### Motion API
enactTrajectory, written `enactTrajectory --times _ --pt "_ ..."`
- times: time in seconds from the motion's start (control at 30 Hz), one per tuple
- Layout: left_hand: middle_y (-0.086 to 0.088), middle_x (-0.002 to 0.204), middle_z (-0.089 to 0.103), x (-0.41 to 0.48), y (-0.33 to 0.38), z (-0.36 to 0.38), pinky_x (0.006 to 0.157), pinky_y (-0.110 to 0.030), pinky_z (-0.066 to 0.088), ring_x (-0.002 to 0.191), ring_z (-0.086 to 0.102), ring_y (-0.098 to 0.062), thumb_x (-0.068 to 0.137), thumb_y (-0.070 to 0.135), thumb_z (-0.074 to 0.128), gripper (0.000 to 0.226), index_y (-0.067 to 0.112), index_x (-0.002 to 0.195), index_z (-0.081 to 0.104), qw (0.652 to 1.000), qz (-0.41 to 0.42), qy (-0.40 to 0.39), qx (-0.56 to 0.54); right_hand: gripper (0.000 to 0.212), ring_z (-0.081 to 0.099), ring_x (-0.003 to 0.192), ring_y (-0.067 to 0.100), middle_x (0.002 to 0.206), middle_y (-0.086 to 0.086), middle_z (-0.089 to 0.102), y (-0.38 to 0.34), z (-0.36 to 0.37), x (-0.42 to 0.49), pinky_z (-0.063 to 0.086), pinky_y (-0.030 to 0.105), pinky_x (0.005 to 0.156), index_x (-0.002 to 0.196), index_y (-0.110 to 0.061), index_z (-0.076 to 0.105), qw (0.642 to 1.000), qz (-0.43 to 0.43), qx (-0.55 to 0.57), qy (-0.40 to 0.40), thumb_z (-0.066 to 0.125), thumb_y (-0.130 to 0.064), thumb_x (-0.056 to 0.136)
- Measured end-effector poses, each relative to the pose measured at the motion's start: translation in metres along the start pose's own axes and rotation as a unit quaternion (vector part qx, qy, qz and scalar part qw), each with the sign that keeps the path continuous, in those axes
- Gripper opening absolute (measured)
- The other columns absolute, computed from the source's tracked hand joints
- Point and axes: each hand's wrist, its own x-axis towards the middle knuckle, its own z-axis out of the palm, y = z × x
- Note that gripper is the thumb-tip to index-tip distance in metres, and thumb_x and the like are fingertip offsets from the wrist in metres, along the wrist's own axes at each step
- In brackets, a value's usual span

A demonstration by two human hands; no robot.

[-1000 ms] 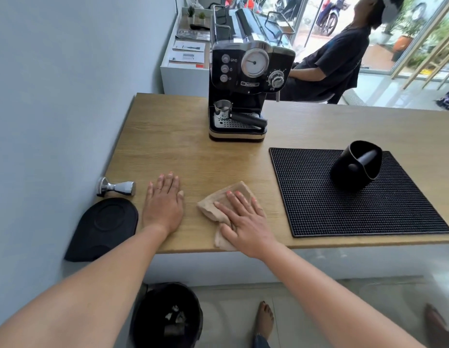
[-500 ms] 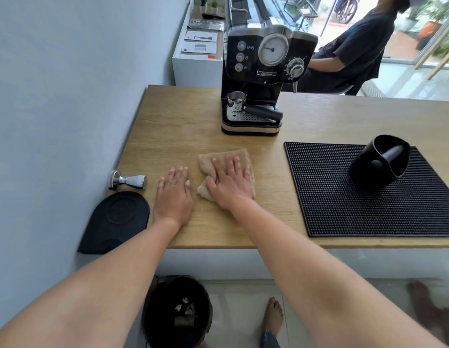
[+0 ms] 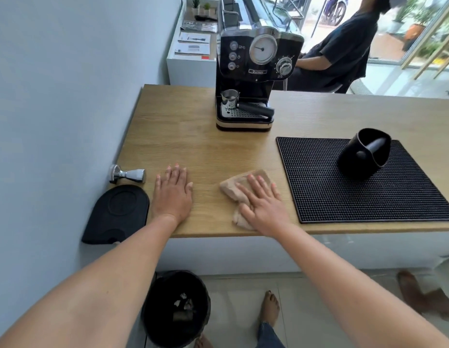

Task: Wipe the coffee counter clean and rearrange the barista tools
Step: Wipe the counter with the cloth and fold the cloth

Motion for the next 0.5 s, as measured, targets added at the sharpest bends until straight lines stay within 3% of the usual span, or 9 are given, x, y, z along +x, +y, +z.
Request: enactTrajectory --times 0.1,0.2,0.37,0.5 --pt "0.002 0.166 0.006 0.001 0.001 0.001 0.123 -0.041 -0.002 0.153 -0.002 -0.017 0.104 0.038 0.015 0.056 0.020 0.157 0.013 1.000 -0.007 0.006 0.009 0.063 -0.015 0.152 0.019 0.166 0.001 -0.010 -0.003 -0.006 0.042 -0.012 0.046 0.121 0.155 -0.045 0.001 0.995 0.098 0.009 -0.007 0.018 -0.059 0.095" --pt "0.002 0.166 0.008 0.003 0.002 0.000 0.123 -0.041 -0.001 0.153 0.001 -0.017 0.104 0.036 0.016 0.055 0.021 0.157 0.015 1.000 -0.008 0.011 0.011 0.067 -0.020 0.150 0.024 0.165 0.005 -0.015 -0.030 -0.006 0.070 -0.015 0.050 0.119 0.156 -0.039 -0.003 0.992 0.123 0.021 -0.016 0.014 -0.060 0.094" --pt "0.002 0.165 0.010 0.002 0.000 -0.002 0.123 -0.041 0.000 0.153 0.002 -0.016 0.104 0.030 0.020 0.054 0.019 0.157 0.017 1.000 -0.004 0.008 0.000 0.066 -0.020 0.150 0.022 0.165 0.003 -0.016 -0.093 0.003 0.044 -0.012 0.049 0.120 0.156 -0.037 -0.005 0.999 0.001 -0.002 -0.046 0.014 -0.055 0.096" --pt "0.001 0.165 0.012 0.002 -0.005 -0.003 0.123 -0.040 0.001 0.153 0.003 -0.016 0.104 0.022 0.023 0.054 0.017 0.157 0.016 1.000 0.004 0.008 -0.008 0.063 -0.015 0.151 0.016 0.166 -0.002 -0.009 -0.091 0.018 -0.013 -0.010 0.045 0.122 0.156 -0.038 0.004 0.994 -0.109 0.004 -0.029 0.021 -0.053 0.097"
